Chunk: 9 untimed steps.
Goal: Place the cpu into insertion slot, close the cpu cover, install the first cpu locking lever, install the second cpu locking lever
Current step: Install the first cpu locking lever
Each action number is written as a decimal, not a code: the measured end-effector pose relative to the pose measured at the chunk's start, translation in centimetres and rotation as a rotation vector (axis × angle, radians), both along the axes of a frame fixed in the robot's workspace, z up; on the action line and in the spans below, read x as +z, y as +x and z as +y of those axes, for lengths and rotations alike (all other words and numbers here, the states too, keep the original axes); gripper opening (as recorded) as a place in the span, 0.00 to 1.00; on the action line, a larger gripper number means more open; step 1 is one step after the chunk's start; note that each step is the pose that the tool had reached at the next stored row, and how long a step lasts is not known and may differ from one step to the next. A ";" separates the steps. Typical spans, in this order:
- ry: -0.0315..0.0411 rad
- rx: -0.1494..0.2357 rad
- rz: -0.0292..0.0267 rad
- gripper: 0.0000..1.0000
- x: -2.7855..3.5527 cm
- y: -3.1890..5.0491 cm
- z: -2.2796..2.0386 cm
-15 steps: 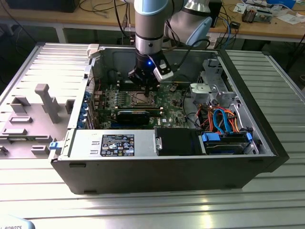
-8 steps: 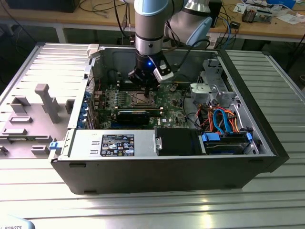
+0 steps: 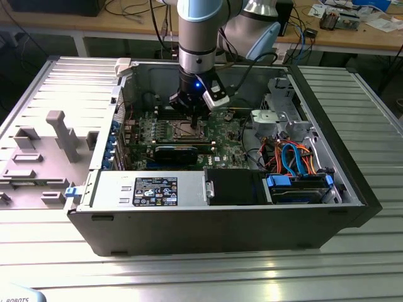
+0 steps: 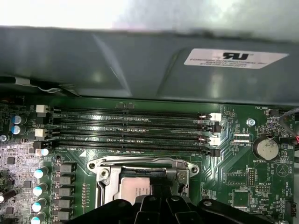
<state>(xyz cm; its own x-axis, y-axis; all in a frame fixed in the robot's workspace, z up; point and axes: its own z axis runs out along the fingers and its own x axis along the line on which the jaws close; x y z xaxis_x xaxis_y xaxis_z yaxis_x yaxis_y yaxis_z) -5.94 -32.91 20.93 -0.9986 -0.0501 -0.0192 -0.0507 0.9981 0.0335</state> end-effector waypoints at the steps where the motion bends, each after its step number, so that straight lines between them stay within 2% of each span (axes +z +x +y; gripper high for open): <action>1: 0.0000 0.000 0.0000 0.11 0.00 0.00 -0.03; 4: -0.0028 0.000 0.0001 0.11 0.35 0.00 -0.04; 6: -0.0049 0.000 0.0001 0.11 1.03 0.00 -0.04; 9: -0.0062 0.000 0.0000 0.11 1.63 0.00 -0.04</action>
<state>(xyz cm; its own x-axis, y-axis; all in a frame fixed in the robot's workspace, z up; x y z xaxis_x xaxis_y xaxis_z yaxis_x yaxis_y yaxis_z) -5.93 -32.96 22.56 -0.9986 -0.0502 -0.0189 -0.0507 0.9983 0.0274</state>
